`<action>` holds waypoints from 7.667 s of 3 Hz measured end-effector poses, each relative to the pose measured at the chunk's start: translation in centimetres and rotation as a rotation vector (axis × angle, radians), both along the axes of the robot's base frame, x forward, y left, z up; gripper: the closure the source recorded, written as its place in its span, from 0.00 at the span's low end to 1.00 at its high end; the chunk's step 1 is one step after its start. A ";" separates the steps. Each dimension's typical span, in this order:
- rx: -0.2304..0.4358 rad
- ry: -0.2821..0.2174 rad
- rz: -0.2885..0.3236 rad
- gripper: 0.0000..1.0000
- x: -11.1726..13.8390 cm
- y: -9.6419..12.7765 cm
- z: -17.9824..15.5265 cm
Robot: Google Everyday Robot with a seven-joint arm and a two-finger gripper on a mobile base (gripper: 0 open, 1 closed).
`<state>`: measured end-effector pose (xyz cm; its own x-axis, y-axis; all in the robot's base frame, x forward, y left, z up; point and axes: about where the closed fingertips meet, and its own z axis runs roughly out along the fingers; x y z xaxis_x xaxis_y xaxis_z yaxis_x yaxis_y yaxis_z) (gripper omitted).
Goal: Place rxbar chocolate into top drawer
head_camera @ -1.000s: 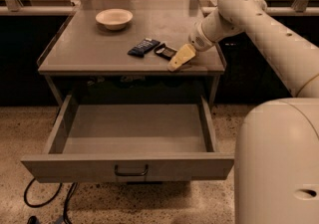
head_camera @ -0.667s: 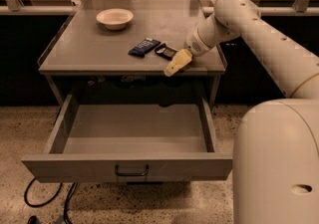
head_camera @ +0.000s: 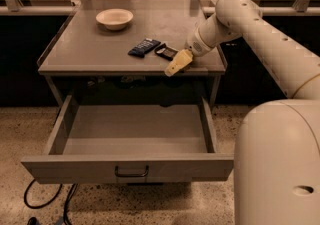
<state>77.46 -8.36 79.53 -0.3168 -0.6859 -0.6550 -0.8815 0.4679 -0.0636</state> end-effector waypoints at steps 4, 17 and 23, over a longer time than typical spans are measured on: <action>0.000 0.000 0.000 1.00 -0.5 0.0 0.7; 0.011 0.036 -0.098 0.00 1.2 -5.2 8.3; 0.185 0.097 0.011 0.00 2.0 -3.9 1.7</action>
Offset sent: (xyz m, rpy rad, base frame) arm -0.0236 -0.0016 0.0599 -0.0697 -0.1090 -0.0094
